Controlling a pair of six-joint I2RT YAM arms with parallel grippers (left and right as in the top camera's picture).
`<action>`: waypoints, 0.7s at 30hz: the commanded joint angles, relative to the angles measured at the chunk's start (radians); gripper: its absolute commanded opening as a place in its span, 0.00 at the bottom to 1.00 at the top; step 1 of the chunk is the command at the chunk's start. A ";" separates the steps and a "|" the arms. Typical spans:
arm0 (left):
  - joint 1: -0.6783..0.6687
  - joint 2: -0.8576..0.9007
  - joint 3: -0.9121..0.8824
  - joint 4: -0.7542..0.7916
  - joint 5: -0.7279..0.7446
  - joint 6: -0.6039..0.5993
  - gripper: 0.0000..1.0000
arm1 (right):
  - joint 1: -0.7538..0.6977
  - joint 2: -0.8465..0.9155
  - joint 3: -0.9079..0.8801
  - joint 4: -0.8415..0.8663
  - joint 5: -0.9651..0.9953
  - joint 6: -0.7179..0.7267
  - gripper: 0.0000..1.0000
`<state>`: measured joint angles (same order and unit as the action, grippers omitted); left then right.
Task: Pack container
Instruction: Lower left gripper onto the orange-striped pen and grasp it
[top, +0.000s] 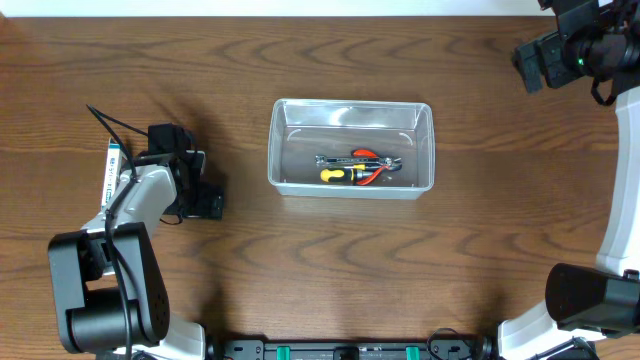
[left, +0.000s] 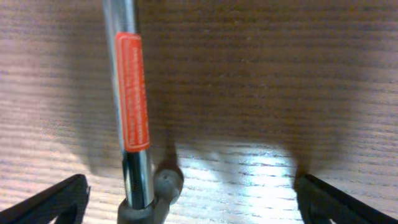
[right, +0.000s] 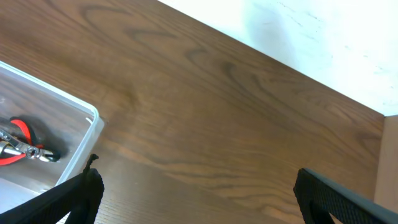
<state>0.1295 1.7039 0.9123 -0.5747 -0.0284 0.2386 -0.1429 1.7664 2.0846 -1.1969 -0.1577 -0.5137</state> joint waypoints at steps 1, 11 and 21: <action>0.005 0.025 -0.006 0.005 -0.010 0.011 0.93 | -0.003 0.003 -0.007 -0.003 -0.003 0.000 0.99; 0.043 0.025 -0.006 0.005 -0.009 -0.012 0.77 | -0.003 0.003 -0.007 -0.008 -0.003 0.000 0.99; 0.067 0.025 -0.006 0.021 -0.009 -0.015 0.64 | -0.003 0.003 -0.007 -0.027 -0.003 0.001 0.99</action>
<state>0.1898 1.7092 0.9119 -0.5583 -0.0299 0.2317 -0.1429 1.7664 2.0838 -1.2179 -0.1574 -0.5140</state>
